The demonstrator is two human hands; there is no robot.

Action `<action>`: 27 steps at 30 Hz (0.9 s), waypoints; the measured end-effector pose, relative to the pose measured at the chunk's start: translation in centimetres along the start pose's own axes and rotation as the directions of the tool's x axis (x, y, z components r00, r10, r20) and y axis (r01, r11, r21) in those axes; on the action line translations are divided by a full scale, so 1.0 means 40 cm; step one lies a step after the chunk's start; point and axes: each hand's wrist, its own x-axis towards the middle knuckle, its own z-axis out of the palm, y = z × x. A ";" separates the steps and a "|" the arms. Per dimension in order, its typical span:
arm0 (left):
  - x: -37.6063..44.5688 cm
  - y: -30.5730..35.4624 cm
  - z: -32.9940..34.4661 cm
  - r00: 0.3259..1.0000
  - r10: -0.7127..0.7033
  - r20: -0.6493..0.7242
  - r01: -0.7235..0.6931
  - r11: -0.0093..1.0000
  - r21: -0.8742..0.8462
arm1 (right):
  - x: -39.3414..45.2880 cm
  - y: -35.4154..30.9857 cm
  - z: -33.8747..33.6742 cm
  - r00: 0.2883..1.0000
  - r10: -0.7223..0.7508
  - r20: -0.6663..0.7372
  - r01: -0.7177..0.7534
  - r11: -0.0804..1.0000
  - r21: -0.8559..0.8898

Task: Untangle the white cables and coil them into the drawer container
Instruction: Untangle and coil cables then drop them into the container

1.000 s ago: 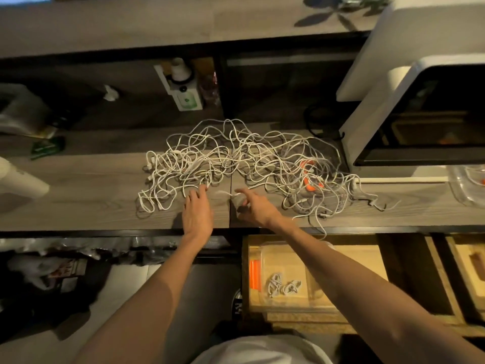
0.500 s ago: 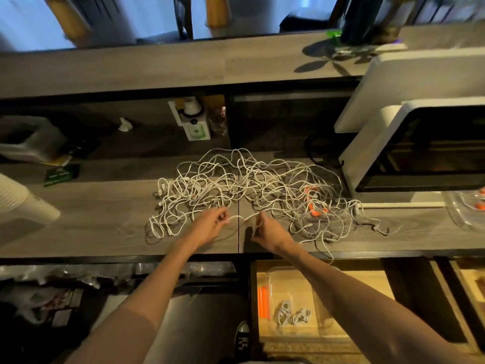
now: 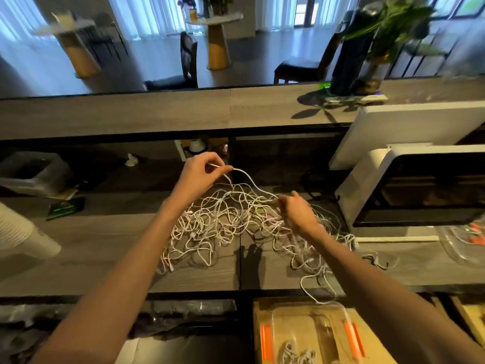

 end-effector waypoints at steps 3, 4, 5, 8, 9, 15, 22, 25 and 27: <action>0.040 -0.011 -0.021 0.999 0.026 -0.021 -0.024 0.996 0.091 | 0.048 -0.028 -0.101 0.978 -0.066 -0.200 0.078 0.995 0.054; 0.051 -0.014 -0.023 0.999 0.027 -0.037 -0.023 0.993 0.113 | 0.066 -0.036 -0.131 0.964 -0.067 -0.258 0.096 0.990 0.101; 0.059 -0.017 -0.024 0.998 0.017 -0.056 -0.010 0.992 0.122 | 0.082 -0.043 -0.162 0.955 -0.068 -0.287 0.108 0.986 0.125; 0.071 -0.032 -0.027 0.996 -0.044 -0.081 0.054 0.991 0.124 | 0.126 -0.060 -0.267 0.966 -0.076 -0.248 0.124 0.976 0.181; 0.073 -0.042 -0.025 0.996 -0.060 -0.072 0.070 0.987 0.143 | 0.131 -0.076 -0.303 0.964 -0.067 -0.256 0.118 0.975 0.190; 0.074 -0.080 0.025 0.992 -0.127 -0.018 0.128 0.960 0.249 | 0.131 -0.180 -0.449 0.928 -0.148 -0.342 0.229 0.951 0.210; 0.046 -0.148 0.058 0.965 -0.258 0.036 0.241 0.938 0.249 | 0.150 -0.197 -0.543 0.927 -0.033 -0.375 0.195 0.893 0.405; 0.049 -0.139 0.071 0.974 -0.224 0.033 0.210 0.947 0.243 | 0.151 -0.201 -0.542 0.925 0.003 -0.379 0.241 0.768 0.593; 0.056 -0.132 0.083 0.969 -0.244 0.042 0.229 0.947 0.224 | 0.154 -0.208 -0.545 0.928 0.064 -0.367 0.277 0.538 0.796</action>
